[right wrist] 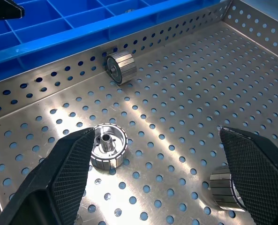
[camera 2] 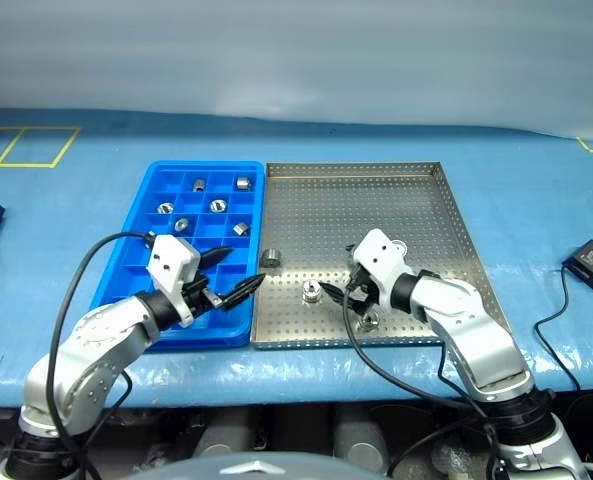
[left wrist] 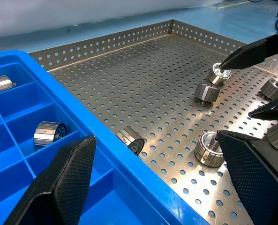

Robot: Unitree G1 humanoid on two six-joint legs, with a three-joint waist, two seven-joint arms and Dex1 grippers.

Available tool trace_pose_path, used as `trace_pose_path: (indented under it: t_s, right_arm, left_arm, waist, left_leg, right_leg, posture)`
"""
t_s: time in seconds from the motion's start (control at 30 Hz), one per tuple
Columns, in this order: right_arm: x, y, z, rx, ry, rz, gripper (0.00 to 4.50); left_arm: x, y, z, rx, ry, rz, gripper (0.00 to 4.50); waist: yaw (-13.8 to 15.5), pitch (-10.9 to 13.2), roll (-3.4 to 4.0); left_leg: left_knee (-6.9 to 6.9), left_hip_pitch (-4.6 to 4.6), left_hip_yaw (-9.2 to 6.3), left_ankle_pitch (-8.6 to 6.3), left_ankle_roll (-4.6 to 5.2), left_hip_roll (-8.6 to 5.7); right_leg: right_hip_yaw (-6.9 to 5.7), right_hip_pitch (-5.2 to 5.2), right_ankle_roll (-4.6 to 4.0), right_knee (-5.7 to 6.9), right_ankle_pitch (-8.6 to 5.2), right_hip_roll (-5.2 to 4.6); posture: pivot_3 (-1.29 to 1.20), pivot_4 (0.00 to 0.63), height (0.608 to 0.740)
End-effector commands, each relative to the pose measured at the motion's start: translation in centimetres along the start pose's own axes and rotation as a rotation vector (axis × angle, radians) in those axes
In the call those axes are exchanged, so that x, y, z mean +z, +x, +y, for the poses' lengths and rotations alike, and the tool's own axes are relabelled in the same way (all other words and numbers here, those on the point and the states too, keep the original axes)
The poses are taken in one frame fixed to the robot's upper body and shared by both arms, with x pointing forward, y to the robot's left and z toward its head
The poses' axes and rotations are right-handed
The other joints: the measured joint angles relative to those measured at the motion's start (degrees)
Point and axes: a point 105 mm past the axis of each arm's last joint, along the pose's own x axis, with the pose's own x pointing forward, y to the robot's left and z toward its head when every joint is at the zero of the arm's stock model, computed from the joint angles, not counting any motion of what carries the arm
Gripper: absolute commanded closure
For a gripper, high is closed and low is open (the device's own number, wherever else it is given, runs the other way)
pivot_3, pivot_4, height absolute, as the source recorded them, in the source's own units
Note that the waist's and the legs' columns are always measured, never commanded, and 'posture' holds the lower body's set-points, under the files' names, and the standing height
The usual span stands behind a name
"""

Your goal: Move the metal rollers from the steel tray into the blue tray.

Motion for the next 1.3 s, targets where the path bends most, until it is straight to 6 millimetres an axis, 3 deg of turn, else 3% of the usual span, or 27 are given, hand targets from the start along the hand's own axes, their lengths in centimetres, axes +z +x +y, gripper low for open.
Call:
trace_pose_path:
  t_s: [0.03,1.07,1.3]
  right_arm:
    - [0.7,-0.2,-0.1,-0.012,-0.019,-0.019,0.02]
    - [1.2,-0.1,0.0,-0.005,-0.003,-0.037,0.02]
    - [2.2,-0.5,0.5,0.018,-0.002,-0.088,0.02]
  left_arm:
    - [0.9,0.0,-0.4,-0.023,0.029,-0.037,0.0]
    - [0.6,-0.2,-0.4,-0.032,0.025,-0.02,0.0]
    - [0.8,1.9,-2.8,-0.185,0.047,-0.006,0.0]
  waist:
    - [0.0,0.0,0.0]
    - [0.0,0.0,0.0]
    - [0.1,0.0,0.0]
  left_leg:
    - [0.0,0.0,0.0,0.0,0.0,0.0]
    - [0.0,0.0,0.0,0.0,0.0,0.0]
    - [0.02,-0.01,0.0,0.0,0.0,-0.02]
  right_leg:
    - [0.0,0.0,0.0,0.0,0.0,0.0]
    - [0.0,0.0,0.0,0.0,0.0,0.0]
    - [0.0,0.01,0.01,0.0,0.0,0.0]
  posture:
    - [-0.02,0.15,0.74]
    - [-0.02,0.15,0.74]
    - [-0.04,0.15,0.74]
